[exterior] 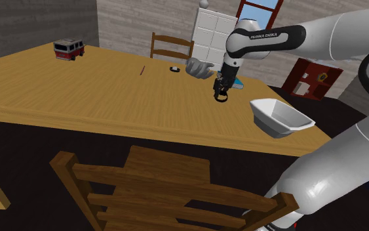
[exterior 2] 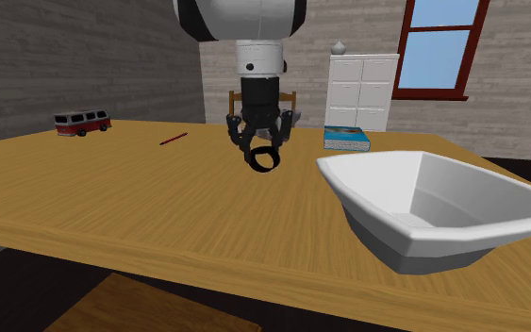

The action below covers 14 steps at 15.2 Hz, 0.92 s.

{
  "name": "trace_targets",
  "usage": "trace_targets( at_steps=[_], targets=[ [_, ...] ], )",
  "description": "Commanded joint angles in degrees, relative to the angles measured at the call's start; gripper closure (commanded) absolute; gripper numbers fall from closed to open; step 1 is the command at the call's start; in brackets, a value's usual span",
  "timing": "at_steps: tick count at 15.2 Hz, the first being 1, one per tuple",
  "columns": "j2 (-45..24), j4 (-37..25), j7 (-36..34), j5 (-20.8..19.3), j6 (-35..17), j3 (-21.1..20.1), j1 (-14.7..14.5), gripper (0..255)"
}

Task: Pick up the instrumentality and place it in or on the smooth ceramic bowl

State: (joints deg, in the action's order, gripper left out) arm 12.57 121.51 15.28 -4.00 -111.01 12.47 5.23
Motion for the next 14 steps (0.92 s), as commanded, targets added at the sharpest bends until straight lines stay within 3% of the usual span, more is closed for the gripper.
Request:
trace_targets(
  at_steps=[1, 14],
  targets=[
    [0.4, -1.3, -0.1, 0.0, 1.7, -0.1, -0.1, 255],
    [0.5, -11.2, 0.1, 0.2, 11.7, -0.4, -0.2, 255]
  ],
)
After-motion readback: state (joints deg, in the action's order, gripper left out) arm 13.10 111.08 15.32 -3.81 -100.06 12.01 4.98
